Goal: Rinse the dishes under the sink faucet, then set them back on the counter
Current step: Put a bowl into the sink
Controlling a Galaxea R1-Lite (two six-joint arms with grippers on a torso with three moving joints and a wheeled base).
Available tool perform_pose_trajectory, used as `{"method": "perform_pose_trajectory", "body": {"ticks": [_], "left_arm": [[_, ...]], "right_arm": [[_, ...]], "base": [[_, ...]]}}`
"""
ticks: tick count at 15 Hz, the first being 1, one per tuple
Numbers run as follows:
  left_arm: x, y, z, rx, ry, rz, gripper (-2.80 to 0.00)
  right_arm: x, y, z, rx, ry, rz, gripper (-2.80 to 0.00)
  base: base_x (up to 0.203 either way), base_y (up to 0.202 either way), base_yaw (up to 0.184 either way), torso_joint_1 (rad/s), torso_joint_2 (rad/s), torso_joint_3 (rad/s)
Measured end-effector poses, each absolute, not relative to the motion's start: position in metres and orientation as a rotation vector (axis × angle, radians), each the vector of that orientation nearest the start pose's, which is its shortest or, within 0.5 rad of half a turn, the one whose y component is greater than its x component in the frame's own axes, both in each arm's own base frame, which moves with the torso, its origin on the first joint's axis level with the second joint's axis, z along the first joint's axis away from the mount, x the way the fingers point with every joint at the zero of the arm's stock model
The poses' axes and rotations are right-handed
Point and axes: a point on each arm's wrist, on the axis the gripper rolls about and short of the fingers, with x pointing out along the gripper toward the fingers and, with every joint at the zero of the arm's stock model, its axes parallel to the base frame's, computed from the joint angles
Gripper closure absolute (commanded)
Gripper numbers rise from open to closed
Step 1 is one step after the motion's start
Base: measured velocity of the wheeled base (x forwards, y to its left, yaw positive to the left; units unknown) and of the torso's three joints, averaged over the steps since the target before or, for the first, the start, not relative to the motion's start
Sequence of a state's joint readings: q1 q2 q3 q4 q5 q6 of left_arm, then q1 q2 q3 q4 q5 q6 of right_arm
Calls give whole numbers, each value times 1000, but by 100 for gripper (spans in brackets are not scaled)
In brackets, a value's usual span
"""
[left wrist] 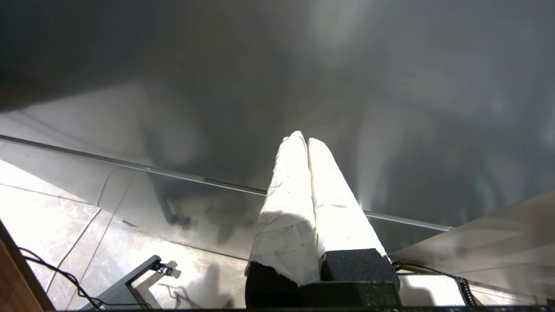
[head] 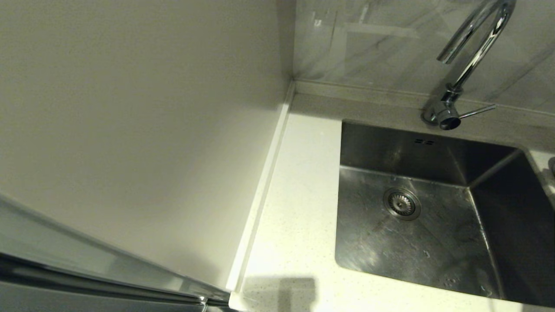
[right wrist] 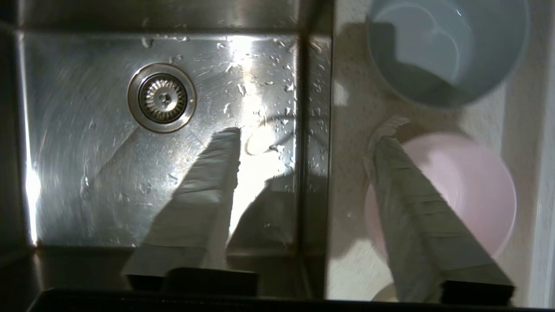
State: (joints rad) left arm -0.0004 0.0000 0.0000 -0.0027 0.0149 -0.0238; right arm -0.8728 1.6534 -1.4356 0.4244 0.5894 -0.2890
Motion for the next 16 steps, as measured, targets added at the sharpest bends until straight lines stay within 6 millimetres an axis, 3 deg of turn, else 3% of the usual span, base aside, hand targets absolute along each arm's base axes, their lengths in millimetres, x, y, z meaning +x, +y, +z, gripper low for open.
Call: {"method": "perform_pose_trajectory", "body": {"ticks": [3,7,16], "left_arm": [[-23,0,76,-24,-3,14,0],[-23,0,76,-23,-3,15,0],[-23,0,76,-24,-3,14,0]], "right_arm": [[205,-238,261,128,501,-121,-280],[220,-267,249,-26,444,-107,-280],[242,-290,230,-176,496,-110,-280]], "base": [[0,0,0,0,0,0],[0,0,0,0,0,0],[0,0,0,0,0,0]]}}
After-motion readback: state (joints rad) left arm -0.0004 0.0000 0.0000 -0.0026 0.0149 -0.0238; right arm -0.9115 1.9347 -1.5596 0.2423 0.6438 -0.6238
